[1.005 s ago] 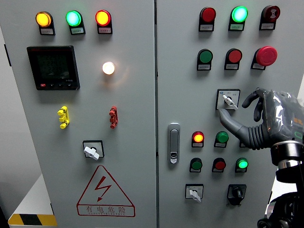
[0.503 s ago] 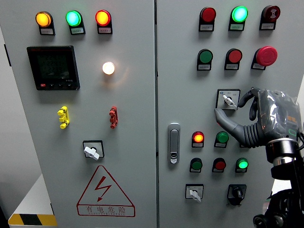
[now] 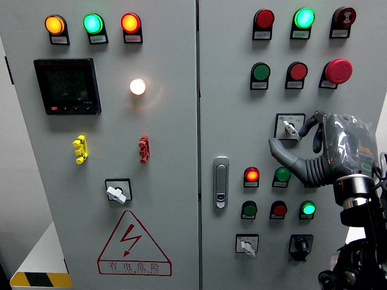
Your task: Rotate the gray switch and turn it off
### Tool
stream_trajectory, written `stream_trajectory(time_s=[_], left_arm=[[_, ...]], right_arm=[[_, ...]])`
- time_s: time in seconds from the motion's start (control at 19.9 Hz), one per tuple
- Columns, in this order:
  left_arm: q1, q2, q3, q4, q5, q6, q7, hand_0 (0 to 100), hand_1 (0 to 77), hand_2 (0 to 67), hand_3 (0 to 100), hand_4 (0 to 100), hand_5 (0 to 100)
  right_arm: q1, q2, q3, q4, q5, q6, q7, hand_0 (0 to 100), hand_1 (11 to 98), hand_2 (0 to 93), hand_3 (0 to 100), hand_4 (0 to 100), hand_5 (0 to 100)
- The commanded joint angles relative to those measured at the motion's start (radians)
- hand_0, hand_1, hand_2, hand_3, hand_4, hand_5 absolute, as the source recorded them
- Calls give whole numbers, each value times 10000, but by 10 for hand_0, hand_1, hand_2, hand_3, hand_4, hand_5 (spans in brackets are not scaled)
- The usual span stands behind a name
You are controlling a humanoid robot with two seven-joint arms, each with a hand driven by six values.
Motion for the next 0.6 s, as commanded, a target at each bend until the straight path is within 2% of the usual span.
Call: stream_trajectory(time_s=[0.0,0.55], left_arm=[[0,0,0,0,0,0,-12,0,0,132,183,95,118],[0,0,0,0,0,0,-12,0,0,132,183,95,118]], right_arm=[[44,0,-1,-38,-16,0,0,0,372,642,970,925,1000],[136,0,45,-192,-16,0,31,0,348,647,973,927,1000]])
